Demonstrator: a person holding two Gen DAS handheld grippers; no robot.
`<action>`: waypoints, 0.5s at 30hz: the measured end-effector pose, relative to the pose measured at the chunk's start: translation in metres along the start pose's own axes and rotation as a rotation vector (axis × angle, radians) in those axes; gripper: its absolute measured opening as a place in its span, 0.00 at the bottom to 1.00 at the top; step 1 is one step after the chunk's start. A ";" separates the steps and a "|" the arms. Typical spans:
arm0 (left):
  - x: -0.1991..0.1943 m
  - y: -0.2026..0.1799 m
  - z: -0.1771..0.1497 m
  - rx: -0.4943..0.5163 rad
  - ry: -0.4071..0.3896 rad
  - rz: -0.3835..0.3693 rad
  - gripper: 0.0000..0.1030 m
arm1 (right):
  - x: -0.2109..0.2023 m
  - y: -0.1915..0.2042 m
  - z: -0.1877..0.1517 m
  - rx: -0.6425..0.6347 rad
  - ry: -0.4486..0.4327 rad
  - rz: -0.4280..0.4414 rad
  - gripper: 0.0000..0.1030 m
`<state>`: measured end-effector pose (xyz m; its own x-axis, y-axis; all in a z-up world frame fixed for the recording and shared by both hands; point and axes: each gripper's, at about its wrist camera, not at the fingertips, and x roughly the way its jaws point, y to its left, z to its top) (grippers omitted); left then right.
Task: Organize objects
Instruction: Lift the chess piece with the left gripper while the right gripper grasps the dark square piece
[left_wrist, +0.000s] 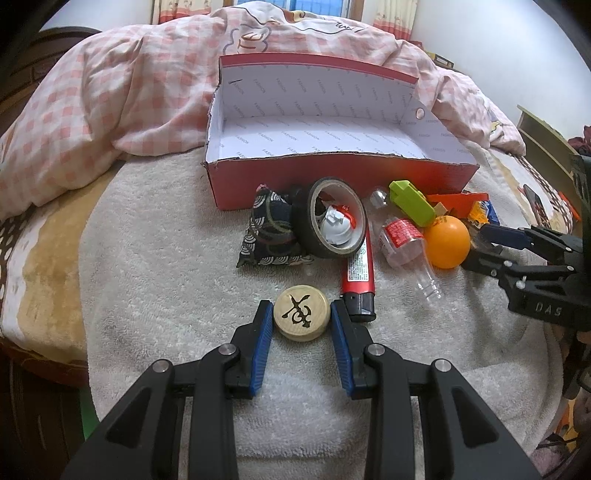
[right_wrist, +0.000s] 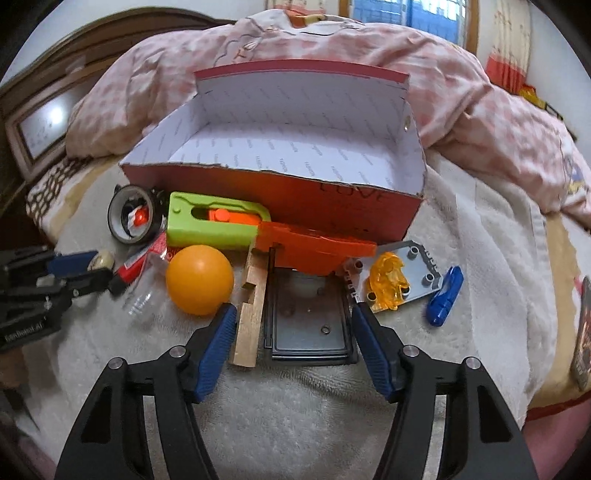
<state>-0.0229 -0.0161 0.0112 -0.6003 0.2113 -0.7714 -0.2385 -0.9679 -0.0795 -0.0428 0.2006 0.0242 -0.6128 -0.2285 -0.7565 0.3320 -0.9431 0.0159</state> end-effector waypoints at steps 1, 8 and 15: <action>0.000 0.000 0.000 -0.001 0.001 0.000 0.30 | -0.002 -0.002 -0.001 0.011 -0.003 0.007 0.57; -0.003 -0.001 0.002 -0.005 0.005 -0.021 0.30 | -0.021 -0.007 -0.012 0.048 0.006 0.051 0.56; -0.001 -0.009 -0.002 0.010 0.011 -0.018 0.30 | -0.035 -0.011 -0.028 0.047 0.043 0.063 0.57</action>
<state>-0.0185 -0.0074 0.0116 -0.5876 0.2271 -0.7766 -0.2567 -0.9626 -0.0872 -0.0048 0.2254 0.0319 -0.5604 -0.2778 -0.7803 0.3340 -0.9379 0.0940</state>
